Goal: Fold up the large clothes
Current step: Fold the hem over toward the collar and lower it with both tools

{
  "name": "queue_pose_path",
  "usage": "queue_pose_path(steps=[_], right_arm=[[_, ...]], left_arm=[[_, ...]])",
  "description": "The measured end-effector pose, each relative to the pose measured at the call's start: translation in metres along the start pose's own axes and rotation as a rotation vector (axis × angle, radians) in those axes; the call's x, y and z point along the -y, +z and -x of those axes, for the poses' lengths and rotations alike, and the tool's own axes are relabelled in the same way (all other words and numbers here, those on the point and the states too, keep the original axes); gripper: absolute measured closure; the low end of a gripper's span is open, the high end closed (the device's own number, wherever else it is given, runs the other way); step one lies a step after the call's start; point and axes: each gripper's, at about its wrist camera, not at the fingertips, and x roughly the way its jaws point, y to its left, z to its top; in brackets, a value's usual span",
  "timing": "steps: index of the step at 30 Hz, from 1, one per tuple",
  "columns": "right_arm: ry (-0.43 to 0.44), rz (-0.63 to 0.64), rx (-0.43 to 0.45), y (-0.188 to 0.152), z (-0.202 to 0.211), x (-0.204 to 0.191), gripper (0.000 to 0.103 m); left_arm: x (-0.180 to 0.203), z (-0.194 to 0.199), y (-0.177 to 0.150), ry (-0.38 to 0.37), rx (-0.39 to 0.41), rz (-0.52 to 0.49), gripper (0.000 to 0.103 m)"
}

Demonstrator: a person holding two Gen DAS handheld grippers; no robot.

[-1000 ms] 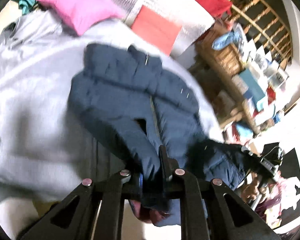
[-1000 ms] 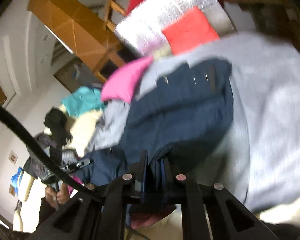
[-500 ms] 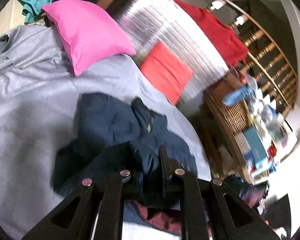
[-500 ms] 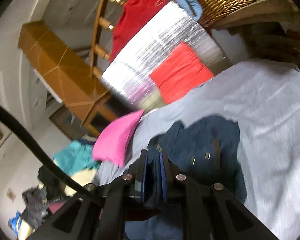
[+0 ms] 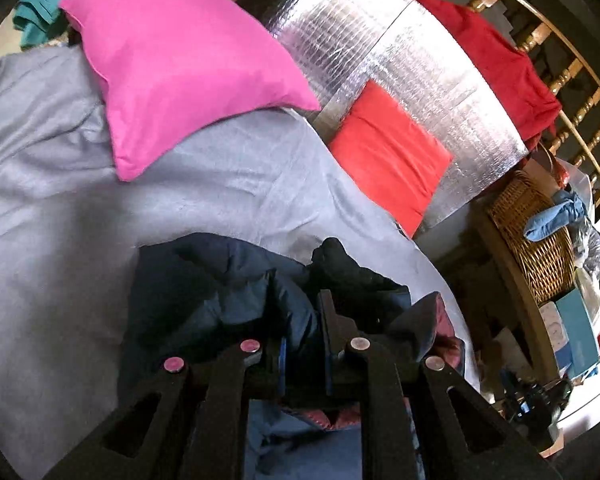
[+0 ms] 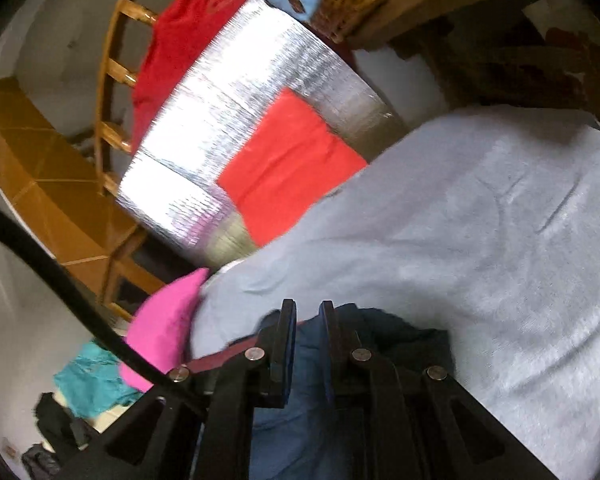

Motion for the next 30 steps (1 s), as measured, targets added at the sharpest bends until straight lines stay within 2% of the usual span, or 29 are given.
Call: queue_pose_path(steps=[2, 3, 4, 5, 6, 8, 14, 15, 16, 18, 19, 20, 21, 24, 27, 29, 30], right_arm=[[-0.029, 0.001, -0.006, 0.003, -0.009, 0.006, 0.085], [-0.034, -0.008, -0.021, 0.005, -0.013, 0.009, 0.062], [-0.025, -0.031, -0.057, 0.007, -0.022, 0.014, 0.025], [-0.019, -0.041, -0.075, 0.006, -0.027, 0.017, 0.014], [-0.026, -0.033, -0.079, 0.006, -0.032, 0.017, 0.011], [-0.049, 0.01, -0.098, 0.007, -0.043, 0.015, 0.011], [-0.134, 0.065, -0.33, 0.002, -0.102, 0.015, 0.013], [-0.144, 0.087, -0.35, -0.001, -0.108, 0.013, 0.031], [-0.162, 0.139, -0.343, -0.004, -0.11, 0.008, 0.054], [-0.222, 0.216, -0.307, -0.006, -0.107, -0.002, 0.073], [-0.211, 0.235, -0.262, -0.003, -0.1, -0.007, 0.081], [-0.186, 0.232, -0.221, 0.0, -0.093, -0.009, 0.085], [-0.16, 0.221, -0.174, 0.005, -0.084, -0.011, 0.085], [-0.169, 0.222, -0.084, 0.008, -0.073, -0.012, 0.085], [-0.213, 0.204, -0.128, 0.0, -0.091, -0.002, 0.078], [-0.244, 0.148, -0.151, -0.003, -0.096, 0.008, 0.055], [-0.243, 0.106, -0.149, -0.002, -0.093, 0.013, 0.036]], left_arm=[[0.0, -0.01, 0.006, 0.002, -0.017, -0.01, 0.088], [0.001, -0.013, 0.007, 0.011, -0.026, -0.023, 0.088], [0.001, -0.016, 0.009, 0.017, -0.033, -0.03, 0.088], [0.001, -0.019, 0.01, 0.018, -0.037, -0.029, 0.088], [0.001, -0.021, 0.011, 0.019, -0.039, -0.027, 0.088], [0.002, -0.025, 0.013, 0.022, -0.043, -0.039, 0.088], [0.01, -0.036, 0.02, 0.032, -0.049, -0.07, 0.088], [0.012, -0.038, 0.021, 0.035, -0.051, -0.075, 0.088], [0.013, -0.041, 0.022, 0.039, -0.052, -0.08, 0.088], [0.017, -0.045, 0.024, 0.056, -0.053, -0.101, 0.088], [0.019, -0.046, 0.026, 0.064, -0.05, -0.111, 0.087], [0.02, -0.046, 0.027, 0.065, -0.042, -0.116, 0.085], [0.021, -0.046, 0.029, 0.062, -0.032, -0.124, 0.085], [0.02, -0.051, 0.033, 0.062, -0.026, -0.136, 0.085], [0.013, -0.061, 0.033, 0.063, -0.067, -0.098, 0.079], [0.009, -0.057, 0.035, 0.021, -0.056, -0.054, 0.07], [0.008, -0.052, 0.036, -0.015, -0.046, -0.033, 0.064]])
